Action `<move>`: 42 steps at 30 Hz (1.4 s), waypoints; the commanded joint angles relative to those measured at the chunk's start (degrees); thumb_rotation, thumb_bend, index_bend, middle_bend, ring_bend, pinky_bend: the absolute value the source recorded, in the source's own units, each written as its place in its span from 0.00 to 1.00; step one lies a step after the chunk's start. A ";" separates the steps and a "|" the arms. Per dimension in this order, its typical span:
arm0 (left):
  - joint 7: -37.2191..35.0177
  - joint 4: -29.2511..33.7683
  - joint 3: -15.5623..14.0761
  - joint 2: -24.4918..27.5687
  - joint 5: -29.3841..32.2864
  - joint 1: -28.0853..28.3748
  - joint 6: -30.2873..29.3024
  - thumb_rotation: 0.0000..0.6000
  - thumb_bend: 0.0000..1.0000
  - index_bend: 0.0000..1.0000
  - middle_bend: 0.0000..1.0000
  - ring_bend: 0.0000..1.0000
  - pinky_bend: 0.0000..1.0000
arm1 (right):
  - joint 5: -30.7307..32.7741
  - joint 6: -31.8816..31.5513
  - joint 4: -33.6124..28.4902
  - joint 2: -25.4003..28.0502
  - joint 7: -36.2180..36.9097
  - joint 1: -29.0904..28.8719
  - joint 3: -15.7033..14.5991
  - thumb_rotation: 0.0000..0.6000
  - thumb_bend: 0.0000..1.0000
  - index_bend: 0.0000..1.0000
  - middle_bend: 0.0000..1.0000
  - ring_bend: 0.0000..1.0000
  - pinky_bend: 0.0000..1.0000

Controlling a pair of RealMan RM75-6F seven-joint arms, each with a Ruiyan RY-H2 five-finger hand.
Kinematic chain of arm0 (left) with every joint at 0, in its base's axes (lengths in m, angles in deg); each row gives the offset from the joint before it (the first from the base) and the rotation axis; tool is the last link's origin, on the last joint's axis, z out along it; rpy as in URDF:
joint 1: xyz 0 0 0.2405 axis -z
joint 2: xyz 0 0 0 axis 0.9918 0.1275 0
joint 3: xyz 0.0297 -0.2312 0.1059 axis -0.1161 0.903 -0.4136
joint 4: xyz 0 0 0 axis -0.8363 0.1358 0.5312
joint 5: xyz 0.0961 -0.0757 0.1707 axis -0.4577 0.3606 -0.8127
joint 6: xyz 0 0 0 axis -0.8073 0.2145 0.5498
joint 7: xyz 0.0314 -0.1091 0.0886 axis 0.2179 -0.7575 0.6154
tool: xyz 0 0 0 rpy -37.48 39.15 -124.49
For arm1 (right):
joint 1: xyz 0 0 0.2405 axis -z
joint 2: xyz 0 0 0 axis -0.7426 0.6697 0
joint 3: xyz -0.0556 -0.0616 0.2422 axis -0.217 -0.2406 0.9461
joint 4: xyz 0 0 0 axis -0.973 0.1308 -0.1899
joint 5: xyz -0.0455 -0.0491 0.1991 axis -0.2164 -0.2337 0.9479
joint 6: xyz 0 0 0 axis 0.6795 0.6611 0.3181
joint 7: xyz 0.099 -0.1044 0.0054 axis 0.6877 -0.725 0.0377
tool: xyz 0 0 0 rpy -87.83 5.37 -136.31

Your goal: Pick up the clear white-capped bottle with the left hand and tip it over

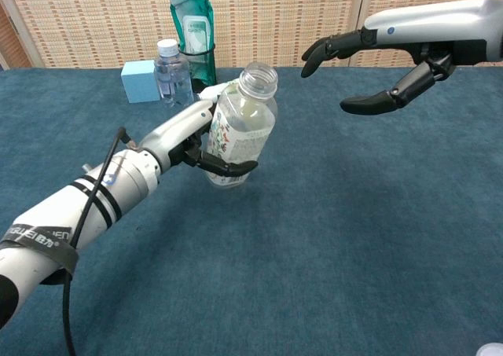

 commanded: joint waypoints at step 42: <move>41.03 38.72 -5.02 29.66 6.51 -12.83 3.25 1.00 0.27 0.00 0.00 0.00 0.06 | -5.65 -8.16 -2.68 8.56 4.93 9.18 -3.91 0.54 0.31 0.00 0.00 0.00 0.00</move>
